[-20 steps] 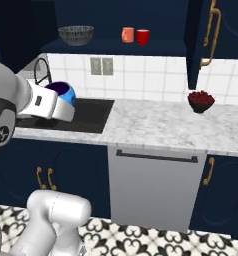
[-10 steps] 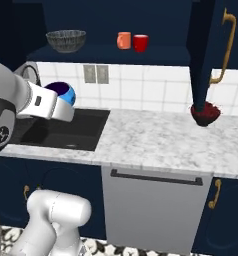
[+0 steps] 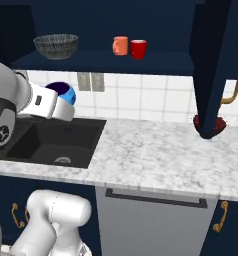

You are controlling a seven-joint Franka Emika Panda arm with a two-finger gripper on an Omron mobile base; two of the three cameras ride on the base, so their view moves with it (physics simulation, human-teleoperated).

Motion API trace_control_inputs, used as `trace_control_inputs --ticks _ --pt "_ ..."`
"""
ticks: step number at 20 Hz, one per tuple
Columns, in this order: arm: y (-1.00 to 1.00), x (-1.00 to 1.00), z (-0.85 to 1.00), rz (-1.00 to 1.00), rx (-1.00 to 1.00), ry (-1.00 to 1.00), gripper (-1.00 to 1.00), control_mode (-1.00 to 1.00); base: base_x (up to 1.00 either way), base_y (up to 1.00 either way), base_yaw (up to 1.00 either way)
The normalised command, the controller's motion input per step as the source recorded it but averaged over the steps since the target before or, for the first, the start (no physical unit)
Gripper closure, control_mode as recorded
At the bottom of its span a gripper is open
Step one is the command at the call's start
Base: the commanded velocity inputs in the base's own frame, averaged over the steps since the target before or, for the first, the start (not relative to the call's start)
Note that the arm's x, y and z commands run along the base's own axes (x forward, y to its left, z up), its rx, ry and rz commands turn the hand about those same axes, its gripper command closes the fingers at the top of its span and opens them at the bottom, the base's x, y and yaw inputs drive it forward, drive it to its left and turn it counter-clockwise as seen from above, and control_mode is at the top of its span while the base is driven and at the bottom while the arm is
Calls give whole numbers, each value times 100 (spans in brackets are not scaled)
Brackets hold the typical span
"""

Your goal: Gather all objects into one cabinet and sort the glasses and bowls to opposite sides.

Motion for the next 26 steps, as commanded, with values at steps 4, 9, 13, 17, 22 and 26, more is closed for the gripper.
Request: trace_control_inputs --ticks 4,9,13,17,22,26 --pt "0 0 0 0 0 0 100 100 39 0 0" --pt "0 0 0 0 0 0 100 100 42 0 0" --pt "0 0 0 0 0 0 100 100 26 0 0" --pt "0 3 8 0 0 0 100 -100 7 0 0" --pt "0 2 52 8 -1 -6 100 -100 0 0 0" --pt "0 12 19 4 -6 -11 100 -100 0 0 0"
